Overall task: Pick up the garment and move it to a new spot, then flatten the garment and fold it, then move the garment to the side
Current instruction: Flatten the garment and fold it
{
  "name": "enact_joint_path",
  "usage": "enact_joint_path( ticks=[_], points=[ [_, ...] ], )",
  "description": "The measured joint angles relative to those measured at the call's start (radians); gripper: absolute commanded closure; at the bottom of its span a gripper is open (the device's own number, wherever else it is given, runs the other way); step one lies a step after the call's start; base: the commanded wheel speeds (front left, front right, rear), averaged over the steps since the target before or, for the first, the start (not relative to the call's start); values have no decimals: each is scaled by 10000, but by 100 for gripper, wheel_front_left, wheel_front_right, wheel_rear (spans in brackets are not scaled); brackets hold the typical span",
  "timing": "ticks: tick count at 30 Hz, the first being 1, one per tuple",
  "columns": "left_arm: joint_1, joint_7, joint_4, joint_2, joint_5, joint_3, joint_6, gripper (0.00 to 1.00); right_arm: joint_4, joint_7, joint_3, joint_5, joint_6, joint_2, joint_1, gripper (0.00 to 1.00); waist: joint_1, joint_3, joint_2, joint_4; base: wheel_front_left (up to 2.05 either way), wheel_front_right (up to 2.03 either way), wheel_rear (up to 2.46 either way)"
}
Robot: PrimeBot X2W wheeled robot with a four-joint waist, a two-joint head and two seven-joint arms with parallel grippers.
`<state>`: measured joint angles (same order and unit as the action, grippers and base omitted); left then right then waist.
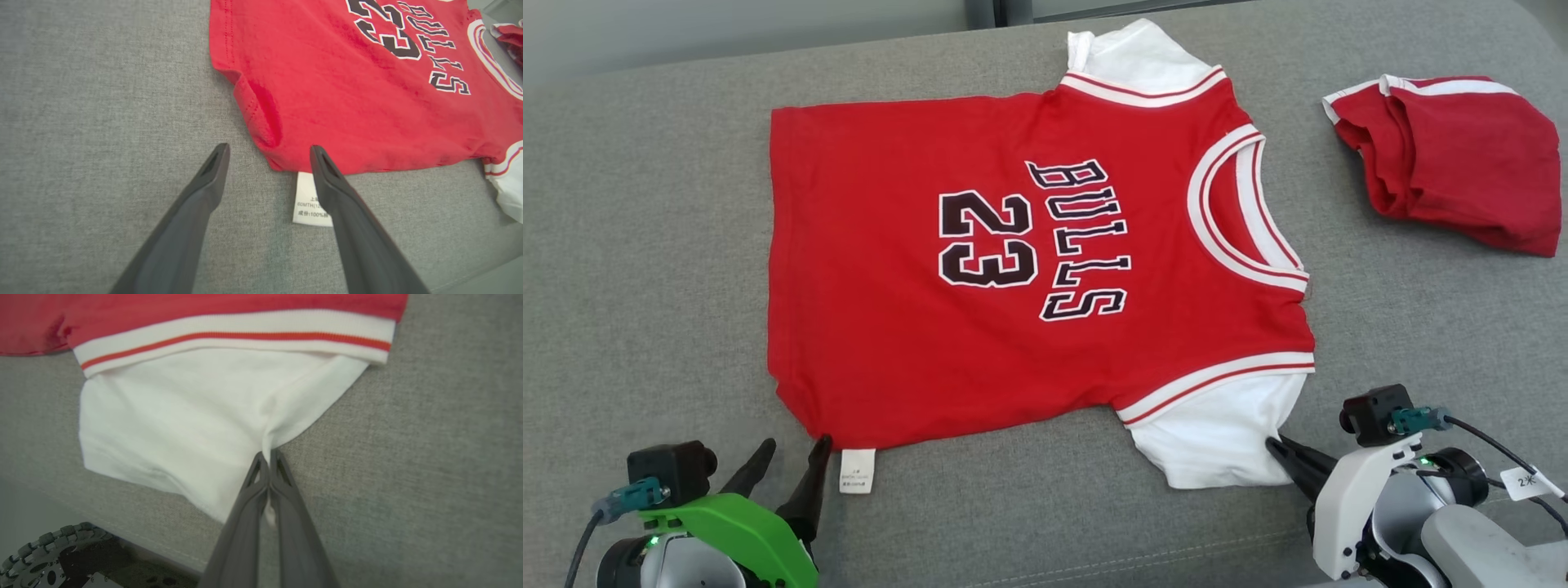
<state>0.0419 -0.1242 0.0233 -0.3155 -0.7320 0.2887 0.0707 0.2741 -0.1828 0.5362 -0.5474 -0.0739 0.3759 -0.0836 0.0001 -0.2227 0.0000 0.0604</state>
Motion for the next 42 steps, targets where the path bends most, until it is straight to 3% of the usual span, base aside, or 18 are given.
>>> enact_joint_path(
  ticks=[12, 14, 16, 17, 31, 33, 34, 35, 42],
  points=[
    [-912, -690, 1099, 113, -134, -130, 31, 1, -115, 17, -100, -171, -138, -63, -216, 100, 0, -415, 0, 567, 0, 0, 0],
    [-1052, -713, 1239, 138, -148, -121, 31, 14, -119, 19, -109, -171, -140, -63, -238, 100, 0, -445, 0, 597, 0, 0, 0],
    [-1111, -777, 1327, 169, -190, -100, 31, 43, -117, 19, -111, -173, -140, -56, -255, 100, 0, -458, 0, 614, 0, 0, 0],
    [-1136, -786, 1373, 169, -211, -88, 29, 52, -117, 19, -117, -173, -140, -54, -258, 100, 0, -461, 0, 621, 0, 0, 0],
    [-1244, -1394, 1582, 238, -876, -8, -303, 58, -21, 31, -278, -326, -140, 98, -262, 100, 0, -394, 0, 597, 0, 0, 0],
    [-1244, -1440, 1584, 318, -1047, 0, -360, 66, -2, 31, -297, -401, -140, 121, -255, 100, 0, -370, 0, 572, 0, 0, 0],
    [-1243, -1480, 1590, 368, -1116, 8, -362, 79, 8, 31, -303, -447, -140, 128, -250, 100, 0, -358, 0, 557, 0, 0, 0],
    [-1242, -1496, 1599, 405, -1149, 40, -387, 100, 15, 31, -307, -476, -140, 134, -245, 100, 0, -346, 0, 540, 0, 0, 0],
    [-1233, -1697, 1565, 545, -1381, 50, -612, 100, -2, 0, -357, -867, -142, 102, -83, 100, 0, -238, 0, 447, 0, 0, 0]
  ],
)
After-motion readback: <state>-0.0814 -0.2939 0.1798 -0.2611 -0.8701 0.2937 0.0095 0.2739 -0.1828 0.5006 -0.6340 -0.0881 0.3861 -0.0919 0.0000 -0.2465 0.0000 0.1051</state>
